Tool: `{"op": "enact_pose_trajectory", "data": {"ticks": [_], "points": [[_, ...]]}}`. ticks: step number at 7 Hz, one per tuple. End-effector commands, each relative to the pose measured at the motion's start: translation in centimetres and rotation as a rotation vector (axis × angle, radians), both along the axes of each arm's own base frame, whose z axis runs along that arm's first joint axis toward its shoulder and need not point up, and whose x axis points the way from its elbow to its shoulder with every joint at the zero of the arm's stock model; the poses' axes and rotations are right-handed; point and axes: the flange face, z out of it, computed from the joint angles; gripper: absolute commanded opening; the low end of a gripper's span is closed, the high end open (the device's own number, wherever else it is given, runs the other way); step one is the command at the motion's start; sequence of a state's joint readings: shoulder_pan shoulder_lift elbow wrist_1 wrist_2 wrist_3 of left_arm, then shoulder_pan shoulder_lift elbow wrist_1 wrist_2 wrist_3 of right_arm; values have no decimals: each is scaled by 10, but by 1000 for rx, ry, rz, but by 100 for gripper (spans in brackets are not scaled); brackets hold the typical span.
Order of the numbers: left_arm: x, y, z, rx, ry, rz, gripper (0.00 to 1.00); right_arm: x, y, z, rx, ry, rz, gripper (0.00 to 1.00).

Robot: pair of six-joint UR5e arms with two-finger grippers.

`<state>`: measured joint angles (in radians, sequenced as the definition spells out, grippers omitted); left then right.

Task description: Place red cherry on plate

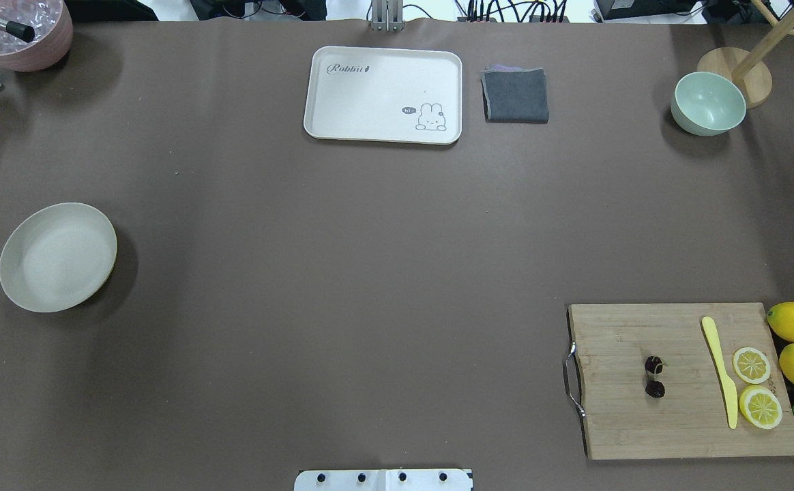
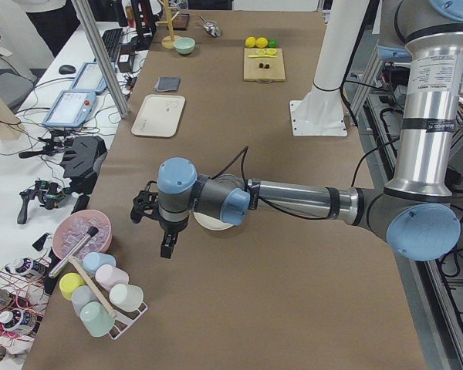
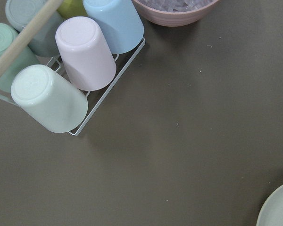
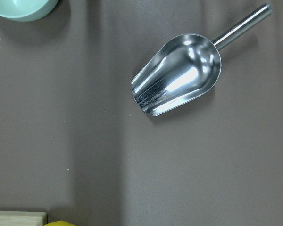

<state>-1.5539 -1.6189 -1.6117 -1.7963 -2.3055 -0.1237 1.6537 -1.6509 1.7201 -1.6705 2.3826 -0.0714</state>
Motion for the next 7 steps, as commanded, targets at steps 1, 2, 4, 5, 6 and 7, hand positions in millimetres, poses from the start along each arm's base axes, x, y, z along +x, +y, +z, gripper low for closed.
{"op": "enact_pose_trajectory", "data": {"ticks": [1,2,4,5,6,7], "points": [[0,0,0,1,1,1,98,0,0,-2,2,-1,1,100],[0,0,0,2,3,2,98,0,0,-2,4,-1,1,100],[10,0,-29,65,28,27,98,0,1,-4,7,-1,1,100],[43,-4,-40,71,72,65,98,0,1,-4,7,1,1,100],[93,-15,-66,-31,144,-20,98,0,1,-5,11,3,1,100],[140,-11,-80,-59,209,-43,98,0,0,-6,14,3,-1,100]]}}
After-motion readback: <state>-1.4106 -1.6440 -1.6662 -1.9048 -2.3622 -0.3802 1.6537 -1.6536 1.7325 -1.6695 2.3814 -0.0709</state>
